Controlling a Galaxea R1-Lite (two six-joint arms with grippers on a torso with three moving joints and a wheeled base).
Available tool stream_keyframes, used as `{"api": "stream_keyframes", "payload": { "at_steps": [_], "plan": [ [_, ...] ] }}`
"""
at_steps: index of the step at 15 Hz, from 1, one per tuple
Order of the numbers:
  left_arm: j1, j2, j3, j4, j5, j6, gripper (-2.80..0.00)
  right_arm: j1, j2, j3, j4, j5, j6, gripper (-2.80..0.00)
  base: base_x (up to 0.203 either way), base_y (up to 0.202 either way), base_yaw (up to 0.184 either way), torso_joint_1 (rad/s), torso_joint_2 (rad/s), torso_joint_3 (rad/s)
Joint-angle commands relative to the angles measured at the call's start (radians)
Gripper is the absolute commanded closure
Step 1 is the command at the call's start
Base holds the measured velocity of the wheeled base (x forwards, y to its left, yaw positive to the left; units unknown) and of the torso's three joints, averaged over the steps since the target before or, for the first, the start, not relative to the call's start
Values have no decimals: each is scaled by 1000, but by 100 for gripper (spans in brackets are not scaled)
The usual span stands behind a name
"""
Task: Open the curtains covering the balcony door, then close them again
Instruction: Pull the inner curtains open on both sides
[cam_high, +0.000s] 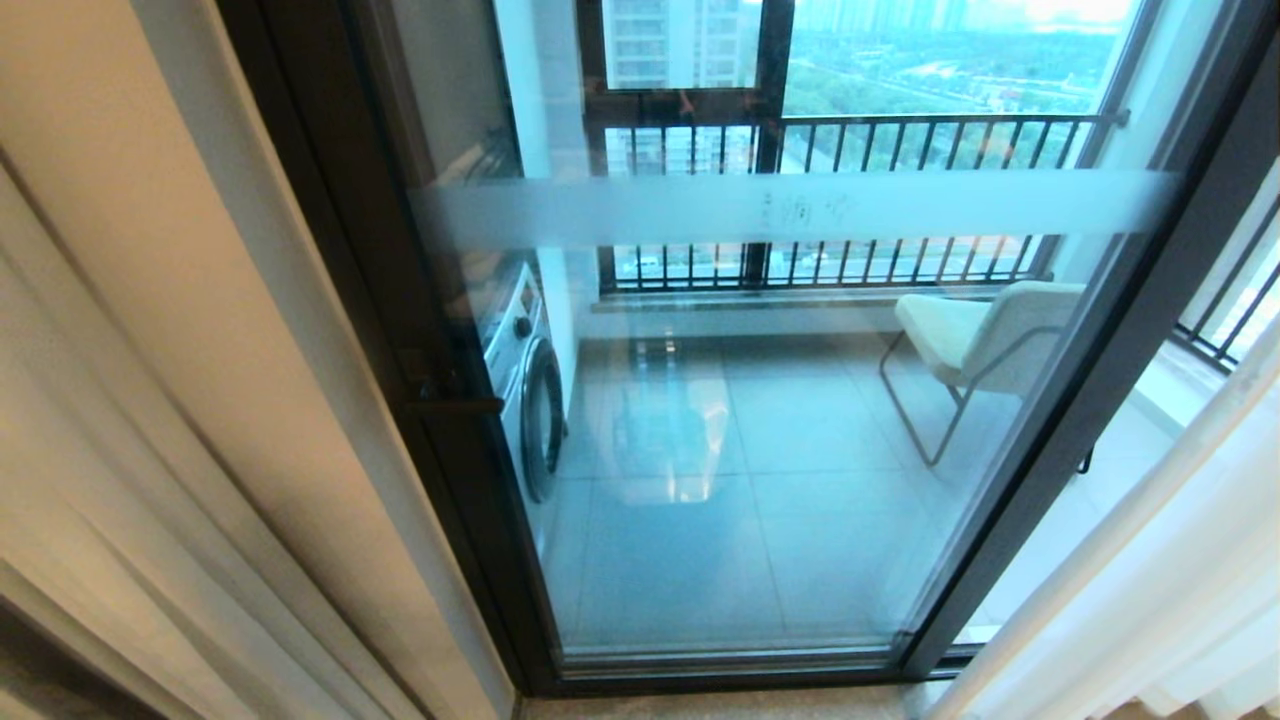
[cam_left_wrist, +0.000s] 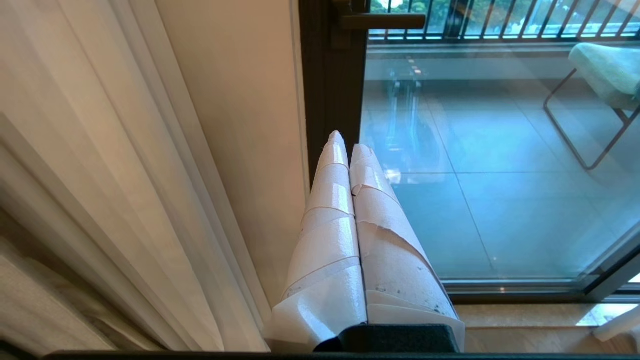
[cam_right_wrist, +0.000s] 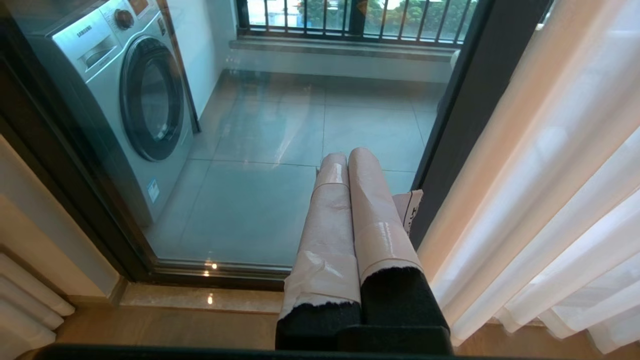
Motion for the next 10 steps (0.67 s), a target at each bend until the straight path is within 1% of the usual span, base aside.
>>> {"api": "stream_keyframes", "payload": {
  "at_steps": [1,3,10],
  "plan": [
    [0,-1,0,0,2,-1,0,0,0,0,-1,1,-1,0,0,0,0,0,0,0],
    [0,-1,0,0,1,-1,0,0,0,0,-1,1,-1,0,2,-99,-1,2,2,5],
    [0,-1,0,0,1,-1,0,0,0,0,-1,1,-1,0,0,-182,-2,3,3,7]
  ]
}}
